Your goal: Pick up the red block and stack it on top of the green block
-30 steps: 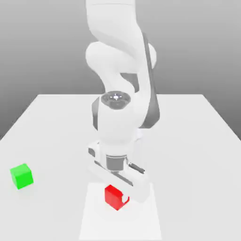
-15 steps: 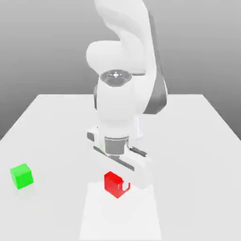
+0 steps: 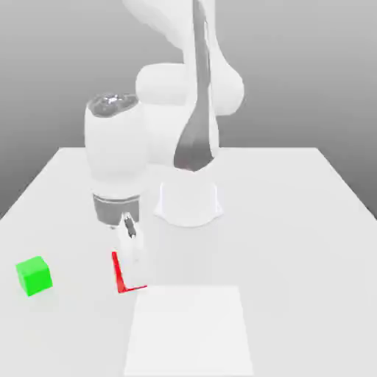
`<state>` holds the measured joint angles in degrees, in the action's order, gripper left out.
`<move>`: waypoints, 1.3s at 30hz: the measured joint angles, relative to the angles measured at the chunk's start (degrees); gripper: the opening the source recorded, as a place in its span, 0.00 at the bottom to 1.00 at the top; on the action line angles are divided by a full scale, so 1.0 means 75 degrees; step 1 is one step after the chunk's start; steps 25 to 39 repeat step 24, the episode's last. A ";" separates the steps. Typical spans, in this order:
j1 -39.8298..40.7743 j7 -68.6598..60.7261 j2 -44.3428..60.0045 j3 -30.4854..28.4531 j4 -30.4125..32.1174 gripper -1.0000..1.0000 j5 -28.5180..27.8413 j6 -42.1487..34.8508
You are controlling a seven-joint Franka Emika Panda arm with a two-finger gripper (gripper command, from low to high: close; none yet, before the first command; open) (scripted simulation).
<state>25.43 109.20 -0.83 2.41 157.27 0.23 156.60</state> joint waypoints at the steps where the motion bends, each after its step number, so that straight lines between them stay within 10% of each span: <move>1: 0.0169 0.0325 -0.0003 -0.0035 -0.0046 0.00 -0.0001 -0.0049; 20: 0.2470 0.4557 0.1245 -0.0869 -0.0730 0.00 0.0174 0.0516; 21: 0.2492 0.4518 0.1427 -0.0828 -0.0734 1.00 0.0226 0.0688; 39: 0.2492 0.4518 0.1427 -0.0828 -0.0734 1.00 0.0226 0.0688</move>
